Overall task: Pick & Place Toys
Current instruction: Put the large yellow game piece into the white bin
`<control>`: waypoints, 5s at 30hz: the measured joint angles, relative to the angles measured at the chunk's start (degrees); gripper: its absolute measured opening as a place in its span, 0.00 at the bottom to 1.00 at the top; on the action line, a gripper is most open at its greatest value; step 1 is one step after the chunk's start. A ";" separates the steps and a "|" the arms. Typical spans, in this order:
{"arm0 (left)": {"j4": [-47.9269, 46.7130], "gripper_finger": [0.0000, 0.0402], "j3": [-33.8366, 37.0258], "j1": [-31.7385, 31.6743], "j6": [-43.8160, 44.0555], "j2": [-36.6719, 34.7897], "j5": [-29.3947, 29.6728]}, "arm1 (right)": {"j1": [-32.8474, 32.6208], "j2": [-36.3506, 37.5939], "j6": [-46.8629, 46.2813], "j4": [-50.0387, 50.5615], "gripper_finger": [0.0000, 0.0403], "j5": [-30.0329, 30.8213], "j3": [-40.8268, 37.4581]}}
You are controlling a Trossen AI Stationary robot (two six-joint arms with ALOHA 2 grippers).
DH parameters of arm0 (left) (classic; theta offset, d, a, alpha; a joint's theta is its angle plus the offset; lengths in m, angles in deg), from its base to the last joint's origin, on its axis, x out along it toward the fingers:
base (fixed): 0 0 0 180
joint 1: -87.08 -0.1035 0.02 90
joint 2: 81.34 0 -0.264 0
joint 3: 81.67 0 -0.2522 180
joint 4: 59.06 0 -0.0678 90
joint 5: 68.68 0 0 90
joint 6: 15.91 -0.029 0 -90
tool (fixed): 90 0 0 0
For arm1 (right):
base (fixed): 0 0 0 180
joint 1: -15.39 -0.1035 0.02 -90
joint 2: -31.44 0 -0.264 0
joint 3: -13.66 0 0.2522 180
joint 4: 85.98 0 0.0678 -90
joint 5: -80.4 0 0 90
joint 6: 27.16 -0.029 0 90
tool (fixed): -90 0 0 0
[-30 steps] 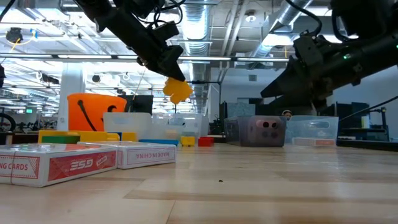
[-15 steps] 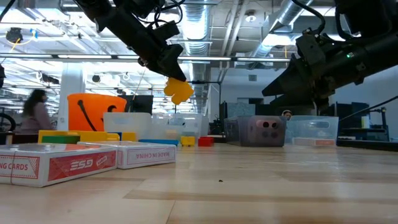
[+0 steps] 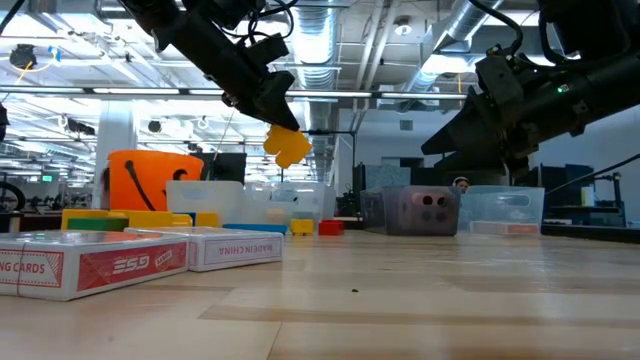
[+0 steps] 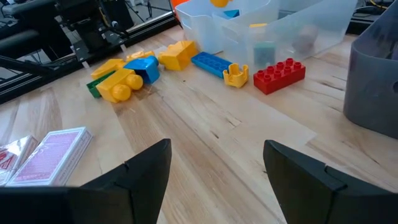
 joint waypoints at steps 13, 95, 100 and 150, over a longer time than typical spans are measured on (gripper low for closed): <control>-0.02 0.31 0.00 0.00 0.00 -0.01 0.02 | 0.00 0.00 -0.02 0.02 0.62 0.00 0.00; -4.61 0.57 -0.04 -0.28 7.46 -0.02 -43.75 | -0.11 0.00 -0.20 1.15 0.62 -0.28 0.00; -9.65 0.54 -0.04 6.57 4.40 -0.02 -41.39 | -0.11 0.00 -0.20 2.14 0.62 -0.28 0.00; -45.51 0.84 -0.02 12.76 21.24 -0.02 -31.58 | 21.09 0.02 6.01 1.75 0.62 0.82 0.00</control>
